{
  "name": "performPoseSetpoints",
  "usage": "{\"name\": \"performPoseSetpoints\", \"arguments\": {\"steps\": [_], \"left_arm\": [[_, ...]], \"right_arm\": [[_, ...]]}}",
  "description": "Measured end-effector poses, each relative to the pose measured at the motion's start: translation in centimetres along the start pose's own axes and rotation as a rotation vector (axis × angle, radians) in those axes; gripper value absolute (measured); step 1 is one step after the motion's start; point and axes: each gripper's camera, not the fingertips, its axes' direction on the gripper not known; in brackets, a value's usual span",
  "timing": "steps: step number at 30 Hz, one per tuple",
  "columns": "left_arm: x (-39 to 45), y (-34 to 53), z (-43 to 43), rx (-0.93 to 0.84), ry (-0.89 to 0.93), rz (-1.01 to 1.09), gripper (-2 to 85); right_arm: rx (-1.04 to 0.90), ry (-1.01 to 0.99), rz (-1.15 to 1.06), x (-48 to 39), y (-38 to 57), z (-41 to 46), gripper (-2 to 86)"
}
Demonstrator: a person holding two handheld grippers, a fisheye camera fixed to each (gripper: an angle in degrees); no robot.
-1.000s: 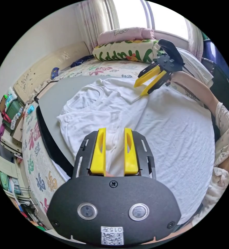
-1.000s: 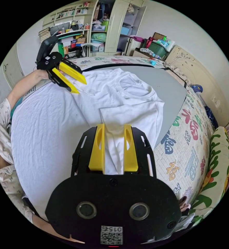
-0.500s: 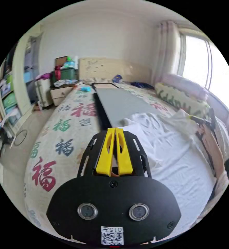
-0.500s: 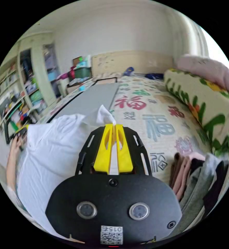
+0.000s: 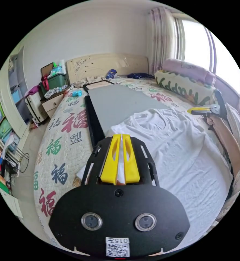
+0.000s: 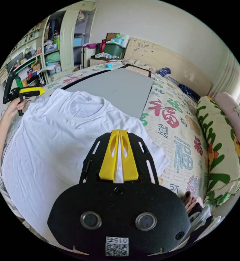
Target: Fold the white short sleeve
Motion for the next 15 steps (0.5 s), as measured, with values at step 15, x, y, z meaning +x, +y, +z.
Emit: {"name": "performPoseSetpoints", "arguments": {"steps": [15], "left_arm": [[10.1,-15.5,5.2,-0.293,-0.270,0.174,-0.4]], "right_arm": [[-0.193,0.472,-0.061,-4.9,-2.6,14.2,-0.9]]}}
